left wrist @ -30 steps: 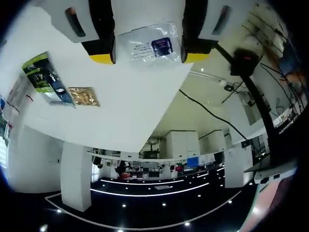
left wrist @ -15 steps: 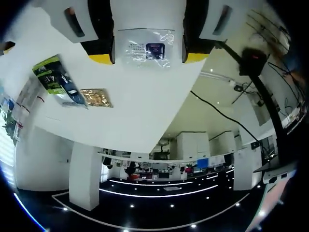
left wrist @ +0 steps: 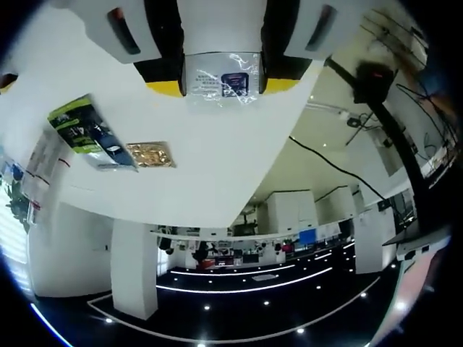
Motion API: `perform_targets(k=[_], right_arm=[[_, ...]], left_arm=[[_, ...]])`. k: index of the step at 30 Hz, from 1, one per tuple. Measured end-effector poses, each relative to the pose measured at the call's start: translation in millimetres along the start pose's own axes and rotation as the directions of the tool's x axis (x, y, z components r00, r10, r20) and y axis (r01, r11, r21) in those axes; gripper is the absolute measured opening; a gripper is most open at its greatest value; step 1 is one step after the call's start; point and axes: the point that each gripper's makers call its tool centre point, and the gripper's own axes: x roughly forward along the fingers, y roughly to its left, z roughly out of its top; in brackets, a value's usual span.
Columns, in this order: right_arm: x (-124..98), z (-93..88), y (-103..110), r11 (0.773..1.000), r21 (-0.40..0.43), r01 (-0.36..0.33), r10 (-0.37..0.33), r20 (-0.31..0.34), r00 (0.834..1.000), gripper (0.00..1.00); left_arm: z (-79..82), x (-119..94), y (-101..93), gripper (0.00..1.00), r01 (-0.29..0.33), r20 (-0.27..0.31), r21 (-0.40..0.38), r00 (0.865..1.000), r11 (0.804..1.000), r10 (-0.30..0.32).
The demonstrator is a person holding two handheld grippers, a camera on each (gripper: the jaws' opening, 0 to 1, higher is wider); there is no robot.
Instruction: Arrange the skincare products in the storage area until every visible bottle or jar stands upright without overlapping.
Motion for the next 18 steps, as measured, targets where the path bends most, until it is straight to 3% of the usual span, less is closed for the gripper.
perform_targets(k=[1, 3, 4, 7, 11, 15, 17, 18], right_arm=[[-0.1, 0.7, -1.1, 1.0, 0.005, 0.001, -0.001, 0.007, 1.0, 0.33], [-1.0, 1.3, -2.8, 1.0, 0.01, 0.007, -0.007, 0.012, 1.0, 0.34], [-1.1, 1.3, -3.1, 1.0, 0.011, 0.008, -0.009, 0.012, 1.0, 0.34], [-2.0, 1.6, -3.6, 1.0, 0.01, 0.007, -0.007, 0.019, 1.0, 0.35], [-4.7, 4.1, -4.3, 1.0, 0.01, 0.009, -0.009, 0.034, 0.999, 0.34], [-6.3, 4.8, -3.7, 1.0, 0.008, 0.01, -0.01, 0.04, 0.999, 0.34], [-6.7, 4.3, -3.5, 1.0, 0.01, 0.009, -0.01, 0.04, 0.999, 0.34], [-7.0, 4.2, -3.3, 1.0, 0.01, 0.009, -0.01, 0.041, 0.999, 0.34]], left_arm=[[0.1, 0.1, 0.3, 0.41, 0.001, 0.0, -0.002, 1.0, 1.0, -0.001], [0.9, -1.7, -0.5, 0.21, 0.008, -0.001, -0.013, 1.0, 1.0, -0.008], [1.1, -4.7, -3.7, 0.19, 0.031, -0.006, -0.041, 0.999, 0.999, -0.031], [1.7, -5.5, -3.7, 0.24, 0.025, -0.009, -0.029, 1.0, 0.999, -0.025], [1.2, -6.6, -5.1, 0.46, 0.019, -0.012, -0.125, 1.0, 0.992, -0.021], [-1.1, -4.8, -23.7, 0.58, 0.037, -0.026, -0.013, 0.999, 0.999, -0.037], [-3.6, -3.7, -27.0, 0.58, 0.029, -0.033, 0.051, 0.999, 0.998, -0.028], [-9.7, -5.9, -29.7, 0.55, 0.044, -0.063, 0.072, 0.997, 0.996, -0.039]])
